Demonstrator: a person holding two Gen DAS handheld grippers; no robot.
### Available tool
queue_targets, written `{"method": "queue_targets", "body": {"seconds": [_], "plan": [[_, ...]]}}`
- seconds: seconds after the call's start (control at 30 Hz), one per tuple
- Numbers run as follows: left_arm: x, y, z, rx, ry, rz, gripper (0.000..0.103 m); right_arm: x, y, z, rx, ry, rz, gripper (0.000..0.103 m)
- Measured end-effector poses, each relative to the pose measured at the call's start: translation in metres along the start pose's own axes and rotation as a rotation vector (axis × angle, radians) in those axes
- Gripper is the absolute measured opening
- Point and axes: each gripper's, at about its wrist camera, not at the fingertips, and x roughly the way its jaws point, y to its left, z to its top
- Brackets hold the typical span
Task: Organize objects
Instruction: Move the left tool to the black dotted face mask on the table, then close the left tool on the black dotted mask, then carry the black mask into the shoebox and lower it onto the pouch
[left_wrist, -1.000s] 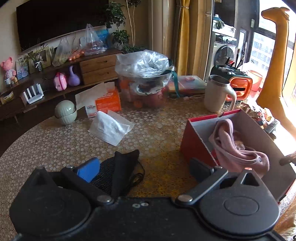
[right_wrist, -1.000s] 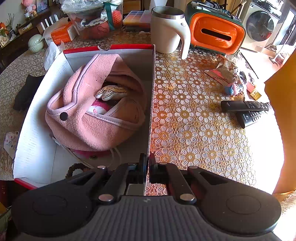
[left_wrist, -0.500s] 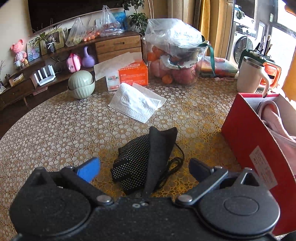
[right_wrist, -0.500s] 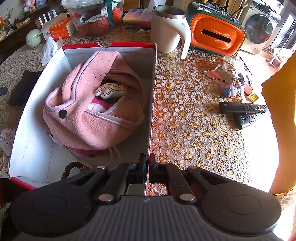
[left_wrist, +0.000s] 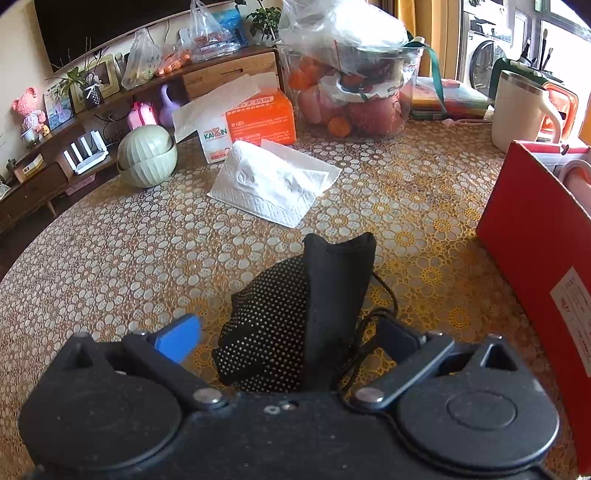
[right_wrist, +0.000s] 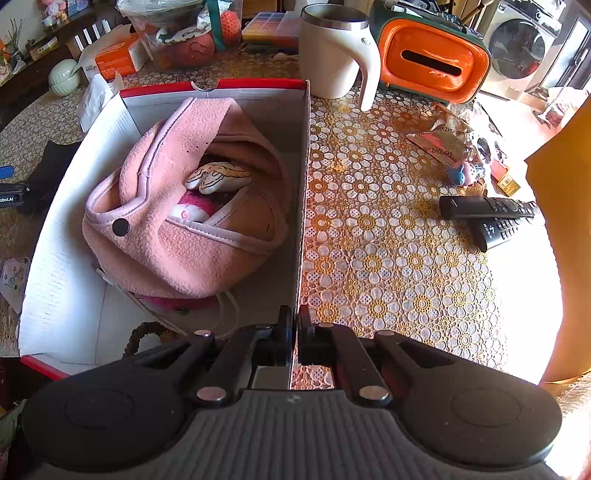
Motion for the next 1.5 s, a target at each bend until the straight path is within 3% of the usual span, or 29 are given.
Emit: {"method": "queue_targets", "body": {"seconds": [0.13, 0.43, 0.53, 0.6, 0.7, 0.77, 1.13, 1.37, 1.5], "plan": [[0.006, 0.002, -0.001, -0.011, 0.017, 0.008, 0.094, 0.0, 0.0, 0.0, -0.001, 0.0, 0.002, 0.002], [0.006, 0.005, -0.003, -0.043, 0.018, -0.002, 0.062, 0.0, 0.0, -0.001, 0.002, -0.002, 0.008, 0.002], [0.0, 0.009, -0.003, -0.063, 0.005, -0.02, 0.049, 0.0, 0.0, -0.001, 0.001, -0.003, 0.008, 0.002], [-0.005, 0.011, -0.002, -0.07, 0.002, -0.03, 0.031, 0.0, 0.0, -0.001, 0.002, -0.004, 0.01, 0.002], [-0.011, 0.011, 0.0, -0.065, -0.001, -0.031, 0.015, 0.0, 0.0, -0.001, 0.0, -0.006, 0.009, 0.002], [-0.018, 0.01, 0.002, -0.062, -0.011, -0.035, 0.009, 0.0, 0.0, -0.001, -0.001, -0.009, 0.009, 0.002], [-0.079, -0.003, 0.027, -0.036, -0.053, -0.085, 0.007, 0.0, 0.0, -0.003, -0.005, -0.024, 0.015, 0.002], [-0.126, -0.036, 0.039, 0.036, -0.096, -0.156, 0.008, -0.001, -0.001, -0.005, -0.007, -0.033, 0.02, 0.002], [-0.152, -0.06, 0.044, 0.069, -0.162, -0.188, 0.008, 0.0, -0.002, -0.005, -0.004, -0.037, 0.026, 0.002]]}}
